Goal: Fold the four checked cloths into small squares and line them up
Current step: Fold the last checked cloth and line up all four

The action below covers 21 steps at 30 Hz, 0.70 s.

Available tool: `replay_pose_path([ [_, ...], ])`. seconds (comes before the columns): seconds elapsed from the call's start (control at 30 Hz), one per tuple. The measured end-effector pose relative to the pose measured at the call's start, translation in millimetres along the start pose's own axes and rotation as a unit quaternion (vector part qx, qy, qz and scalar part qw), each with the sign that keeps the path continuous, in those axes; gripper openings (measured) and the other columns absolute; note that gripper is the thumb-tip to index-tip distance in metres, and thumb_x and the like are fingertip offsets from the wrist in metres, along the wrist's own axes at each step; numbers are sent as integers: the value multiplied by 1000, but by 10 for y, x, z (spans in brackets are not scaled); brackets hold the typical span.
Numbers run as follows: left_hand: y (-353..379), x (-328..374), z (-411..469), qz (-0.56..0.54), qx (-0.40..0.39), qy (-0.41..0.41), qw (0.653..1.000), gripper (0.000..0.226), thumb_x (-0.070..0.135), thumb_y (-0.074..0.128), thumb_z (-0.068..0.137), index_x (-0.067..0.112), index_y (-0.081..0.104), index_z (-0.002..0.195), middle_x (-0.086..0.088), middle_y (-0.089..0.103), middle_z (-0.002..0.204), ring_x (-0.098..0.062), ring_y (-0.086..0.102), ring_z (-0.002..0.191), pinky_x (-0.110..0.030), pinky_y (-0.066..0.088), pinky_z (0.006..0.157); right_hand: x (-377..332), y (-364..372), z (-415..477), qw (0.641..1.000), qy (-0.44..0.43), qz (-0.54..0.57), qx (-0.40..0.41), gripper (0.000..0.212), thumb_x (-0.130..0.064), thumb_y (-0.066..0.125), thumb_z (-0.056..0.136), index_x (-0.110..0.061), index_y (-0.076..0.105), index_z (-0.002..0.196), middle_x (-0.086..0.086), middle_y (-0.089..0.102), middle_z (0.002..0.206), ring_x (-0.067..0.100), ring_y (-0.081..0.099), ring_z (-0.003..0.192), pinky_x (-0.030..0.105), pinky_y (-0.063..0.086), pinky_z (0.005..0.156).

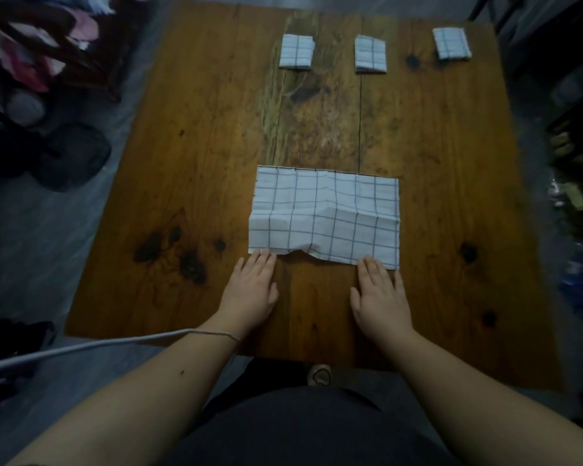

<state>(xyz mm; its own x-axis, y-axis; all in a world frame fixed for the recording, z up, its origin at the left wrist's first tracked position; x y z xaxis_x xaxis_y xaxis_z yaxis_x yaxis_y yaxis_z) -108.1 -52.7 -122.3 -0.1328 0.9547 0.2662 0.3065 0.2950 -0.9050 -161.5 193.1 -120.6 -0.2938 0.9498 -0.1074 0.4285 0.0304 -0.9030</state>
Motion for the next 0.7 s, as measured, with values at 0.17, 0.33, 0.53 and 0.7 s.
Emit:
replay_pose_path([
  [0.17, -78, -173, -39, 19, 1, -1, 1000, 63, 33, 40, 101, 21, 18, 159, 1, 21, 166, -16, 13, 153, -40, 7, 126, 249, -34, 22, 1000, -3, -15, -4, 64, -43, 23, 105, -23, 0, 161, -3, -3, 169, 14, -6, 155, 47, -4, 125],
  [0.33, -179, -196, -8, 35, 26, 8, 999, 60, 35, 43, 101, 19, 29, 156, -3, 31, 161, -22, 20, 151, -42, 10, 125, 306, -71, 28, 1000, -20, -8, -8, 63, -43, 27, 105, -23, 6, 161, -1, 1, 169, 15, -3, 155, 44, -2, 126],
  [0.53, -338, 135, 217, -6, 62, 101, 993, 41, 25, 54, 98, 19, 55, 138, -1, 54, 140, -20, 42, 134, -36, 29, 117, -81, -259, 140, 991, -56, 92, 76, 41, -32, 50, 100, -24, 52, 140, -2, 50, 145, 16, 39, 137, 36, 28, 118],
  [0.7, -360, 436, 529, -43, 51, 145, 987, 24, 23, 55, 98, 21, 63, 121, 2, 60, 125, -18, 48, 121, -32, 38, 105, -282, -291, 441, 990, -75, 103, 60, 19, -32, 54, 98, -28, 61, 116, -9, 58, 116, 13, 47, 108, 32, 43, 97],
])
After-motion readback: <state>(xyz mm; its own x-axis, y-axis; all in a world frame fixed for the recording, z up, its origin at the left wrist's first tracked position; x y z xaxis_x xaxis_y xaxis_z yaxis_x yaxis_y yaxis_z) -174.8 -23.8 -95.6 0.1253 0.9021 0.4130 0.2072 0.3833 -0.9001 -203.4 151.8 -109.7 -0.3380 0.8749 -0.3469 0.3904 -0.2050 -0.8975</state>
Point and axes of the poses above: each hand's wrist, its own z-axis towards the middle knuckle, its own y-axis out of the palm, x = y × z, the point moved 6 cm from there along z, towards the middle knuckle
